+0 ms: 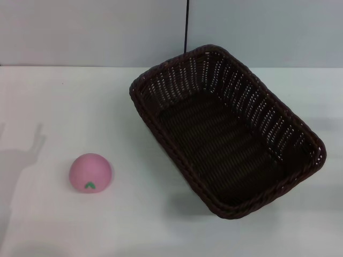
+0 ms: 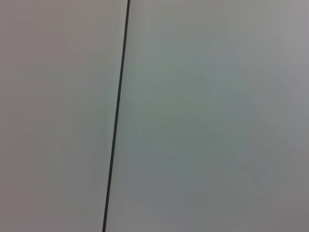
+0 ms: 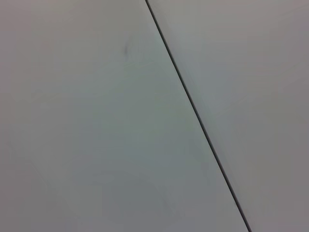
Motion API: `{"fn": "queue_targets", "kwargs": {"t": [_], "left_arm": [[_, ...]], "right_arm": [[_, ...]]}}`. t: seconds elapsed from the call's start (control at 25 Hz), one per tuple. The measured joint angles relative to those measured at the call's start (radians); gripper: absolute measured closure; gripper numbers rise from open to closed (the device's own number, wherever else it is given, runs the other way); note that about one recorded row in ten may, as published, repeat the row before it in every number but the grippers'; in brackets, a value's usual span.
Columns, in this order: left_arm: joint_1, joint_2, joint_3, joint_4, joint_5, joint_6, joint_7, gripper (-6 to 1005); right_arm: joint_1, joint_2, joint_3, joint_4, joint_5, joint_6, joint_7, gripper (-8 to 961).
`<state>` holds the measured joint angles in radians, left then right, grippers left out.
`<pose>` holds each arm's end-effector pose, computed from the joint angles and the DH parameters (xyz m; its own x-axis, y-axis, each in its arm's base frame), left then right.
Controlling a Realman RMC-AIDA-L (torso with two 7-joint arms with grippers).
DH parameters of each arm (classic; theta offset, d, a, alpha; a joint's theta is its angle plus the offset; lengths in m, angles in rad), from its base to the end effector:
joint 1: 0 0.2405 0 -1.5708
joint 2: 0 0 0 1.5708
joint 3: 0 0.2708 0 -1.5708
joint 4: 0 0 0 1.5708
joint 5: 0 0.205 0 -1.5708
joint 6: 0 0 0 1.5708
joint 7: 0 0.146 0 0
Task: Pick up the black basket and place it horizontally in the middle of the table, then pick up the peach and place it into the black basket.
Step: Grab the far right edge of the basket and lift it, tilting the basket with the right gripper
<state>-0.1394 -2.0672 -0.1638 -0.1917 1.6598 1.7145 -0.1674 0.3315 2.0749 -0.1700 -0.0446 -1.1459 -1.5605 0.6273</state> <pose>-0.3591 0.2016 0.0059 0.6207 -0.2719 0.7353 0.7510 -0.0631 -0.6573 0.3672 0.2774 0.0515 0.3980 0.2915 -0.8698 -0.8938 -0.0901 -0.4392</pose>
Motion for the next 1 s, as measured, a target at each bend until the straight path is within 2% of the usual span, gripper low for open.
{"fn": "queue_targets", "kwargs": {"t": [0.4, 0.56, 0.64, 0.68, 0.72, 0.84, 0.88, 0.92, 1.0], "left_arm": [[0.008, 0.002, 0.0, 0.014, 0.0, 0.007, -0.011, 162], [0.011, 0.003, 0.0, 0.016, 0.0, 0.004, -0.012, 164], [0.011, 0.003, 0.0, 0.02, 0.0, 0.006, -0.013, 165], [0.01, 0.003, 0.0, 0.022, 0.0, 0.005, -0.013, 166], [0.01, 0.003, 0.0, 0.022, 0.0, 0.005, -0.013, 167], [0.006, 0.003, 0.0, 0.021, 0.0, -0.003, -0.013, 168], [0.005, 0.003, 0.0, 0.021, 0.0, -0.004, -0.014, 169], [0.003, 0.003, 0.0, 0.022, 0.0, -0.005, -0.014, 169], [0.002, 0.003, 0.0, 0.021, 0.0, -0.005, -0.014, 170]], "right_arm": [[-0.018, -0.001, -0.012, -0.001, 0.0, -0.019, 0.003, 287], [-0.046, -0.004, -0.093, -0.076, -0.003, -0.04, 0.073, 287], [-0.071, -0.005, -0.167, -0.189, -0.032, -0.032, 0.184, 287], [-0.101, -0.004, -0.223, -0.362, -0.114, -0.006, 0.366, 287], [-0.101, -0.004, -0.223, -0.362, -0.114, -0.006, 0.366, 287], [-0.113, -0.004, -0.234, -0.625, -0.302, 0.013, 0.653, 287], [-0.106, -0.005, -0.235, -0.8, -0.449, 0.007, 0.842, 287], [-0.106, -0.005, -0.235, -0.8, -0.449, 0.007, 0.842, 287], [-0.092, -0.006, -0.24, -0.976, -0.594, -0.018, 1.033, 286]]}}
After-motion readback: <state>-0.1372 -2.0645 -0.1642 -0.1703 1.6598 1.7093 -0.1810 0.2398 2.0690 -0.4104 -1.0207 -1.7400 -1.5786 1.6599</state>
